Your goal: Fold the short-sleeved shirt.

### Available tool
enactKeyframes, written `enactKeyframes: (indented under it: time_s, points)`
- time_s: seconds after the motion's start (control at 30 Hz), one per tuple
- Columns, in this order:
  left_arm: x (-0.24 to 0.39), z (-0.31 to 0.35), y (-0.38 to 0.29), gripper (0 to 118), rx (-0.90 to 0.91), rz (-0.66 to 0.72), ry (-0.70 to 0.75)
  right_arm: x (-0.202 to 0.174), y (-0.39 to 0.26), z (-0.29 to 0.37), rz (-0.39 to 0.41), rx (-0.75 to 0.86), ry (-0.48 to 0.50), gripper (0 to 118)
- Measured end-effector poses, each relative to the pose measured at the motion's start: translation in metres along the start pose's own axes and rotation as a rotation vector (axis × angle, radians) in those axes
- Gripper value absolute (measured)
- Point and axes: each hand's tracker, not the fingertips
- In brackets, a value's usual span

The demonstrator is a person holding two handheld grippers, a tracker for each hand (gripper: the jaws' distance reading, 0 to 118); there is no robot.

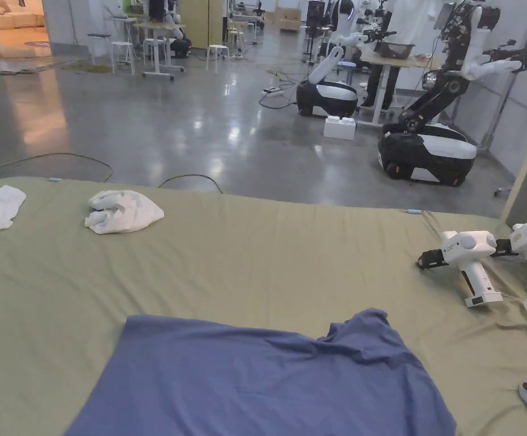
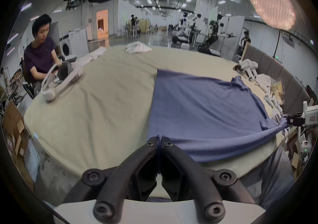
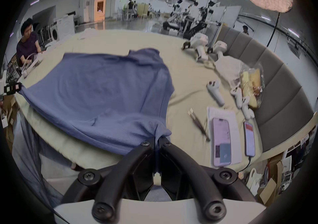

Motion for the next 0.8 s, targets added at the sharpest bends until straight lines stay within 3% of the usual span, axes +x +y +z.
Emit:
enactKeyframes:
  time_s: [0.3, 0.37, 0.4, 0.43, 0.47, 0.53, 0.57, 0.7, 0.8]
  points:
    - [-0.011, -0.050, -0.031, 0, -0.229, -0.031, 0.026, -0.013, -0.028, -0.044, 0.014, -0.184, 0.024, 3]
    - [-0.013, -0.054, -0.031, 1, -0.236, -0.021, 0.026, -0.013, -0.031, -0.049, 0.002, -0.203, 0.023, 12]
    - [-0.013, -0.055, -0.030, 4, -0.243, -0.021, 0.030, -0.013, -0.029, -0.047, 0.000, -0.204, 0.020, 25]
    - [-0.011, -0.053, -0.030, 16, -0.242, -0.019, 0.037, -0.015, -0.026, -0.044, 0.003, -0.201, 0.003, 48]
    - [-0.011, -0.051, -0.027, 26, -0.234, -0.016, 0.041, -0.015, -0.022, -0.041, 0.010, -0.191, -0.016, 58]
    - [-0.010, -0.047, -0.017, 58, -0.205, -0.015, 0.048, -0.015, -0.010, -0.032, -0.006, -0.125, -0.042, 64]
    - [-0.003, -0.043, -0.010, 66, -0.169, -0.011, 0.040, -0.015, -0.002, -0.028, -0.023, -0.077, -0.045, 64]
    - [0.019, -0.040, 0.023, 67, -0.021, -0.023, -0.005, -0.019, 0.035, -0.019, -0.088, 0.131, -0.049, 75]
    - [0.041, -0.046, 0.045, 67, 0.073, -0.061, 0.004, -0.031, 0.063, -0.019, -0.123, 0.286, -0.056, 76]
